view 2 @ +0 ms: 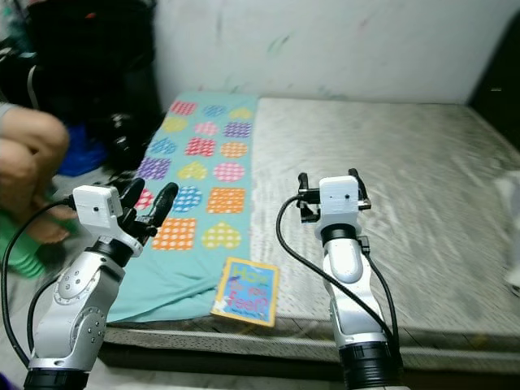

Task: Clean up the room

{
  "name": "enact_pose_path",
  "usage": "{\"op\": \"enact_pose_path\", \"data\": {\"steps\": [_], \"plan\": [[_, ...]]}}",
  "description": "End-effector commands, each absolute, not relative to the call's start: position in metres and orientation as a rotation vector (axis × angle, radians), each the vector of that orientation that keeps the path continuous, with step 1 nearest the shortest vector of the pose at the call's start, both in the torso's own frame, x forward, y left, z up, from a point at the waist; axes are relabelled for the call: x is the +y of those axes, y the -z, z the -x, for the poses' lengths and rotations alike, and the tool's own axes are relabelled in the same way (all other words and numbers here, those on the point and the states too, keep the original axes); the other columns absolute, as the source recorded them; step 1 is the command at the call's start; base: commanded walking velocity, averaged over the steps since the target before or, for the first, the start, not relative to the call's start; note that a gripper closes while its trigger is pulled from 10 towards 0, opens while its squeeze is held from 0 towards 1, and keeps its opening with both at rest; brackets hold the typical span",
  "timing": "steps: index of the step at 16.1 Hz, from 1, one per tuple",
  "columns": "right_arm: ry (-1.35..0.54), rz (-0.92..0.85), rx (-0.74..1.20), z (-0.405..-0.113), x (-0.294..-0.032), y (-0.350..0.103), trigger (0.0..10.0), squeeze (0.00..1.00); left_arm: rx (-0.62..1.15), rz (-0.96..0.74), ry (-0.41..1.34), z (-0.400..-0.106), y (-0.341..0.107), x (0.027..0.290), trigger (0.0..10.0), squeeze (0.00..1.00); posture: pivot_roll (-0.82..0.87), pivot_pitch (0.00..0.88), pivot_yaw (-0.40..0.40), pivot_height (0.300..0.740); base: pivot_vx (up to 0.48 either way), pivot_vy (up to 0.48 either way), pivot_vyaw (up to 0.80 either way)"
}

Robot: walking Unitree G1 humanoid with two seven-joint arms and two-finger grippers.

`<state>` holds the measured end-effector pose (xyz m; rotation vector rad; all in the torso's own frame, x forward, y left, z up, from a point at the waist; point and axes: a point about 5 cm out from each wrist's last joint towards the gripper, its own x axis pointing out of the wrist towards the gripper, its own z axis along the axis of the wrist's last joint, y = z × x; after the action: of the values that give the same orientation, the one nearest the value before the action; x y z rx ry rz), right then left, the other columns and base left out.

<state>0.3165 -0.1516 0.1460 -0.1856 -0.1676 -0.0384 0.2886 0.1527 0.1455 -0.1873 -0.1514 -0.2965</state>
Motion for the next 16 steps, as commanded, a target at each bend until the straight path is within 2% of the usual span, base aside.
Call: {"op": "enact_pose_path", "data": {"steps": [1,9,16], "plan": [[0.032,0.182,-0.178,-0.3185,-0.1495,-0.1491,10.0,0.00,-0.175,0.176,0.301,-0.2888,-0.1512,0.1548,10.0,0.00,-0.03,0.000,-0.019,0.740,0.300,0.000,0.00],[0.032,0.190,-0.182,-0.3184,-0.1491,-0.1495,10.0,0.00,-0.171,0.174,0.304,-0.2890,-0.1506,0.1546,10.0,0.00,-0.03,0.000,-0.017,0.740,0.301,0.000,0.00],[0.028,0.187,-0.182,-0.3189,-0.1493,-0.1487,10.0,0.00,-0.153,0.176,0.273,-0.2907,-0.1485,0.1558,10.0,0.00,-0.03,0.000,-0.020,0.740,0.000,0.000,0.00]]}}
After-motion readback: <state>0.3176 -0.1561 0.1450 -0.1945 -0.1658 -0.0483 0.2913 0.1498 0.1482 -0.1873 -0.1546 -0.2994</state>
